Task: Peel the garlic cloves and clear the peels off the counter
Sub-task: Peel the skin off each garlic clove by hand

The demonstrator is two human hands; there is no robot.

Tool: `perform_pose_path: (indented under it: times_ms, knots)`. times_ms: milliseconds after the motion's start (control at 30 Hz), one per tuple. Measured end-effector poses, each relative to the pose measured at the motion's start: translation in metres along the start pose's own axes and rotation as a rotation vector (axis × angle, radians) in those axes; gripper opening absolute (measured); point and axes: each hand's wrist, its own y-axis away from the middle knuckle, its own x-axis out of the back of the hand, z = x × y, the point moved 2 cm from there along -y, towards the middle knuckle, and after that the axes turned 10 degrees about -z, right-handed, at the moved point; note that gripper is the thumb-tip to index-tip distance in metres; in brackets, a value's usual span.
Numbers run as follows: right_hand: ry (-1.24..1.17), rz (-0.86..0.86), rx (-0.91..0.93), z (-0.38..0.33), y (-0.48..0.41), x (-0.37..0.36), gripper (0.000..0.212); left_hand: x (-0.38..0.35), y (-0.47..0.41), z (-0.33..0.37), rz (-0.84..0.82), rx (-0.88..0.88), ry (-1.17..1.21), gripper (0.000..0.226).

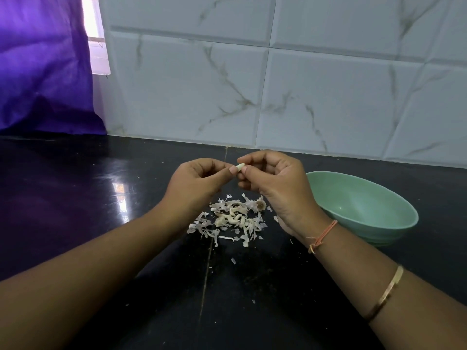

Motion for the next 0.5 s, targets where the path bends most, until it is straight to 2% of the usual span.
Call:
perform_pose_path:
  times_ms: [233, 500]
  knots:
    - [-0.021, -0.003, -0.032, 0.0011, 0.0004, 0.0007, 0.008, 0.0027, -0.0026, -0.0006, 0.030, -0.055, -0.040, 0.006]
    - [0.158, -0.004, 0.020, 0.0005, -0.0005, 0.0001, 0.012, 0.0018, -0.0017, -0.0016, 0.024, -0.050, -0.065, 0.015]
